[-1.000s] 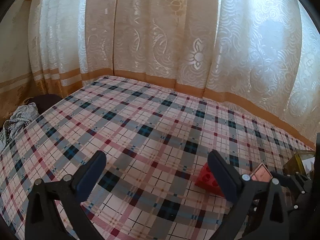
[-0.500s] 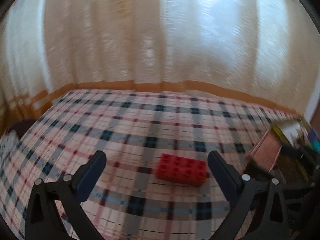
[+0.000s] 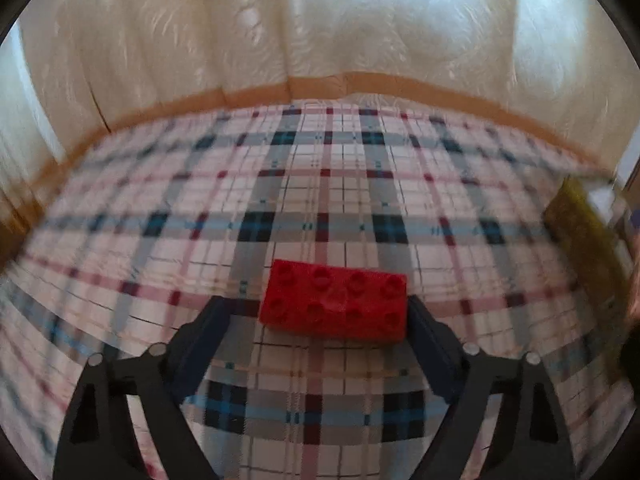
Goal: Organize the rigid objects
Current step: 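Grasp the red Lego brick with the left tool while the right tool grasps the copper plate, then carry the red brick and copper plate over the gold tray with both tools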
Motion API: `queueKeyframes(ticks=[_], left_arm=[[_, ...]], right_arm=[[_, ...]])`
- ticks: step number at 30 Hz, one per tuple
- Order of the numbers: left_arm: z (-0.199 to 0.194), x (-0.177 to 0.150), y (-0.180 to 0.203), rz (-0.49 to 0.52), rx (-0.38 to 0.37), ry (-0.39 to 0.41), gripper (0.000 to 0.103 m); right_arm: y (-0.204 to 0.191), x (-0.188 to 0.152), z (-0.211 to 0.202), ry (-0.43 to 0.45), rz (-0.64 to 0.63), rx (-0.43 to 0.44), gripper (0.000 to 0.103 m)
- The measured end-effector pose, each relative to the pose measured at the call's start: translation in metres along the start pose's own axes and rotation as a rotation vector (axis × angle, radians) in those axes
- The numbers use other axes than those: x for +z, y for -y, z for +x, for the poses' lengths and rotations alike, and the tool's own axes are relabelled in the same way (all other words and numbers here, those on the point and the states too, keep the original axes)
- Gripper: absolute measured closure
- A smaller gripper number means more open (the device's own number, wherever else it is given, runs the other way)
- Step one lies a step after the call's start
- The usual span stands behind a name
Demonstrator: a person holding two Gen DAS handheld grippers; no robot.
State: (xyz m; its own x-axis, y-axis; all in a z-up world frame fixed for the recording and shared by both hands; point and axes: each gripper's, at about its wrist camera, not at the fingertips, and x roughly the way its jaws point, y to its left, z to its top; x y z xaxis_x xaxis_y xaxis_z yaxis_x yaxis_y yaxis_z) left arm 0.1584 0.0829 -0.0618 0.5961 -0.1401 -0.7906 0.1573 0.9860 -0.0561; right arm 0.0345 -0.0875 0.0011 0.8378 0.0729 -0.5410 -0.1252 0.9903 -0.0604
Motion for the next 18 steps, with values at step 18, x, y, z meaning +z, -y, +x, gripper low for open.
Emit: queueKeyframes(ticks=[18], left_arm=[[-0.063,-0.013,0.024,0.030,0.227,0.328,0.039]], right_arm=[[0.013,0.003,-0.014,0.096,0.062,-0.009,0.021]])
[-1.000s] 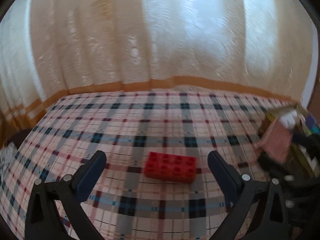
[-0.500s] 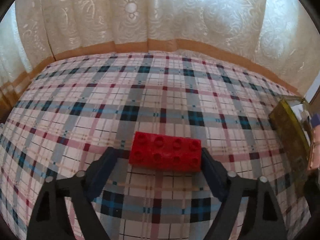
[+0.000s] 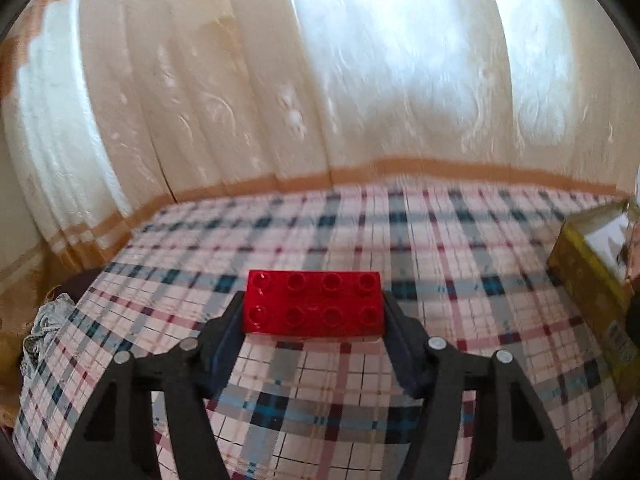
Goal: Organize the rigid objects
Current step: 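Carry the red brick and copper plate over the gold tray with both tools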
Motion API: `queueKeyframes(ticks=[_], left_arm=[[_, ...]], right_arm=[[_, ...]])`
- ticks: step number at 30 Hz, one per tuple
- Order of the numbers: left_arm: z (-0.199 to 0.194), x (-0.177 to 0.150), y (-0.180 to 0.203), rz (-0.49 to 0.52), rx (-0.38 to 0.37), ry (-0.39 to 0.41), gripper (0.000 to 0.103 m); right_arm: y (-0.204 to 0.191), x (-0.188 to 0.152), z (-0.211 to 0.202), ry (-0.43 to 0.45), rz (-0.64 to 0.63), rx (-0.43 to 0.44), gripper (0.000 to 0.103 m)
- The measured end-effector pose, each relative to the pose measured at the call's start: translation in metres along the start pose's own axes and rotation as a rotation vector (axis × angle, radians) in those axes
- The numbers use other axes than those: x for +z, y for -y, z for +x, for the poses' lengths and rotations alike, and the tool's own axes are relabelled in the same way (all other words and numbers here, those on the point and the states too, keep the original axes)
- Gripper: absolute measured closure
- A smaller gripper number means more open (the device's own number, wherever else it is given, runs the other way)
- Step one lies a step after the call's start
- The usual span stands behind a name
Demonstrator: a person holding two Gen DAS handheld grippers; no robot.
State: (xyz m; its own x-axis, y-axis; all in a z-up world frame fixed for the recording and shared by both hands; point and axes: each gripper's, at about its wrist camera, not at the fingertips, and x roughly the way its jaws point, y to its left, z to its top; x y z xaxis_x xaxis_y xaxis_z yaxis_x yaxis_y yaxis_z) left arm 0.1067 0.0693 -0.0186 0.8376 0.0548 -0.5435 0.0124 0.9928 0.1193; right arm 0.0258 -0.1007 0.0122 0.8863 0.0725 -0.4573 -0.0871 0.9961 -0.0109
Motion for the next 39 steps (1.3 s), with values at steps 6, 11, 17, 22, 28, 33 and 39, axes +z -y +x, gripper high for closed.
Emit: queueKeyframes(ticks=[6,11,17,22,28,33,39], left_arm=[[-0.014,-0.001,-0.010,-0.096,-0.004,0.065,0.039],[-0.022,-0.004,0.002,-0.085,0.016,0.097,0.039],[-0.032,-0.008,0.014,-0.089,0.016,0.113,0.039],[-0.044,-0.008,0.030,-0.093,-0.007,0.137,0.039],[-0.054,-0.009,0.048,-0.093,-0.035,0.152,0.039],[-0.058,-0.009,0.061,-0.089,-0.043,0.161,0.039],[-0.062,-0.009,0.070,-0.090,-0.048,0.168,0.039]], right_arm=[[0.003,0.001,-0.006,0.036,0.004,-0.023,0.021],[0.010,0.002,-0.011,0.064,-0.001,-0.044,0.021],[0.020,0.003,-0.021,0.093,0.012,-0.052,0.021],[0.028,0.003,-0.028,0.106,0.016,-0.060,0.021],[0.042,0.001,-0.039,0.129,0.014,-0.091,0.021],[0.055,0.001,-0.044,0.136,0.025,-0.109,0.021],[0.066,0.001,-0.050,0.148,0.038,-0.125,0.021]])
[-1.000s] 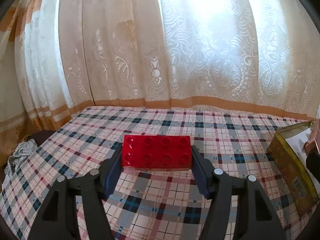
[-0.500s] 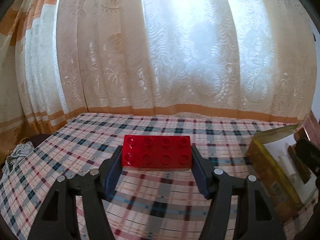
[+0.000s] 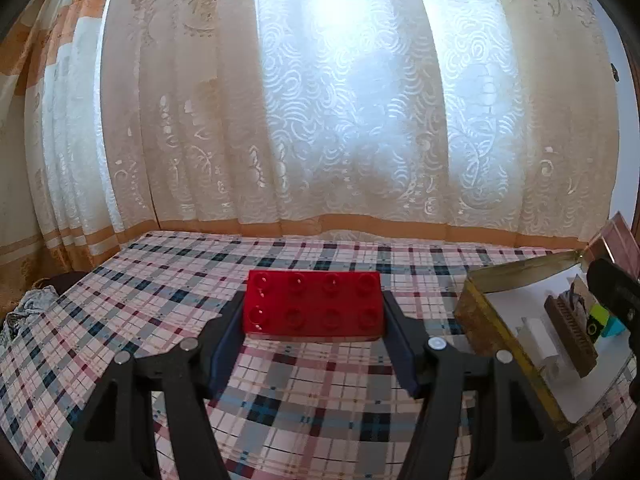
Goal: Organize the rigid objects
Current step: 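Carry the red brick and copper plate over the gold tray with both tools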
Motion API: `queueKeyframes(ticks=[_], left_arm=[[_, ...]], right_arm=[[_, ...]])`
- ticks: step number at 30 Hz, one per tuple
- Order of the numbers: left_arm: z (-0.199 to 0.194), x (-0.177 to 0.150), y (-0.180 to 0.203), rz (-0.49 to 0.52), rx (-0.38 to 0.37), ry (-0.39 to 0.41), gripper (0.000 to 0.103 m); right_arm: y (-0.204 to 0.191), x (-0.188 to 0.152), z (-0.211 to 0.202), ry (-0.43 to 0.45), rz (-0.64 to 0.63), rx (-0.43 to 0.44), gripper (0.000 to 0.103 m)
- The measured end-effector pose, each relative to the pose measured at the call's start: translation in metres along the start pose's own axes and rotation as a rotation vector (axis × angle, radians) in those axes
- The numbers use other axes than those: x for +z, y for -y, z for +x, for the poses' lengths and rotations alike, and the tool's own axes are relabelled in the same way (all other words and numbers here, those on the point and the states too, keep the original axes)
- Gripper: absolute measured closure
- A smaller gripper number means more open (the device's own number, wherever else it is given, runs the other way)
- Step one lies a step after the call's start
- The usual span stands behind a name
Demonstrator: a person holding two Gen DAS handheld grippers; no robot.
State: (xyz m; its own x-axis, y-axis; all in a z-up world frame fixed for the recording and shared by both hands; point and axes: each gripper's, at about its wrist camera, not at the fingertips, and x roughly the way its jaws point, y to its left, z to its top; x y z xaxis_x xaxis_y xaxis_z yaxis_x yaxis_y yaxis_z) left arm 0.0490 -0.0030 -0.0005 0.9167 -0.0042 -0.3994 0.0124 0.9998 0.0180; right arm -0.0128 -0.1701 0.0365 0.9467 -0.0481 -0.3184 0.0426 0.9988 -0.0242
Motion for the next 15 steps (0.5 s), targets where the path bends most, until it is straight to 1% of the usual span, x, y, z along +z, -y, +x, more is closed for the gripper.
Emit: queueKeyframes(ticks=[15], left_arm=[[-0.010,0.004,0.026,-0.012,-0.031,0.033,0.039]], right_arm=[[0.030,0.001,-0.007,0.016,0.024,-0.038,0.021]])
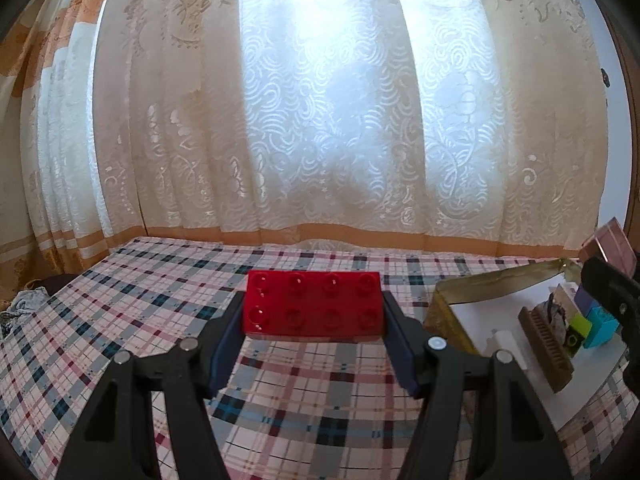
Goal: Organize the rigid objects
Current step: 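Carry the red brick and copper plate over the gold tray with both tools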
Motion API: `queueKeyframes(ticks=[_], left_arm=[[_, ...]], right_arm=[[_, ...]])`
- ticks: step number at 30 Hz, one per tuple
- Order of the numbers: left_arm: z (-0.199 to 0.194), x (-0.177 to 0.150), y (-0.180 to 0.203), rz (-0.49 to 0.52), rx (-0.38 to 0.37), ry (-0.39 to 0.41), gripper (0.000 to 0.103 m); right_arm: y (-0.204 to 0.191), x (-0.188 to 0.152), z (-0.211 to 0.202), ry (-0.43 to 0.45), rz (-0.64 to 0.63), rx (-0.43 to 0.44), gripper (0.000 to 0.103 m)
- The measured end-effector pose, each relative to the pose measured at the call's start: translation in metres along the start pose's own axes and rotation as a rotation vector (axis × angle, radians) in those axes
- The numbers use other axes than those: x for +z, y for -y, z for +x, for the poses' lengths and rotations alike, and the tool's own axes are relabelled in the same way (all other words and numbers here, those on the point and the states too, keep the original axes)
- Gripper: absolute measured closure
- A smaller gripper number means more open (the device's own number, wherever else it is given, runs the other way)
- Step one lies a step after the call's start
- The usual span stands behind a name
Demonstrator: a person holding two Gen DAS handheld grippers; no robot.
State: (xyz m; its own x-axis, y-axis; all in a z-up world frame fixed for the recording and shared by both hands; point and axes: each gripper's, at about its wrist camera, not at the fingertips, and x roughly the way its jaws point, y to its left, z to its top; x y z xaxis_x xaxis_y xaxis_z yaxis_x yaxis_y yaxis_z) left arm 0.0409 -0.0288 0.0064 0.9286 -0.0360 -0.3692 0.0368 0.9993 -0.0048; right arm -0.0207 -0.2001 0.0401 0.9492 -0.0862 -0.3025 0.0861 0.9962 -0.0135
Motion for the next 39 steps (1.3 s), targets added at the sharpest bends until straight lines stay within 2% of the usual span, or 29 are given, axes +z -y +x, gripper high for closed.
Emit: queueKeyframes(ticks=[12,39], left_arm=[[-0.013,0.011,0.031,-0.009,-0.047,0.060,0.039],[-0.020,0.018,0.113,0.053,-0.170,0.063,0.039]], right_arm=[[0.036,0.003,-0.003,0.010,0.039,-0.051,0.021],[0.116,0.006,0.001,-0.003,0.124,-0.161,0.021]])
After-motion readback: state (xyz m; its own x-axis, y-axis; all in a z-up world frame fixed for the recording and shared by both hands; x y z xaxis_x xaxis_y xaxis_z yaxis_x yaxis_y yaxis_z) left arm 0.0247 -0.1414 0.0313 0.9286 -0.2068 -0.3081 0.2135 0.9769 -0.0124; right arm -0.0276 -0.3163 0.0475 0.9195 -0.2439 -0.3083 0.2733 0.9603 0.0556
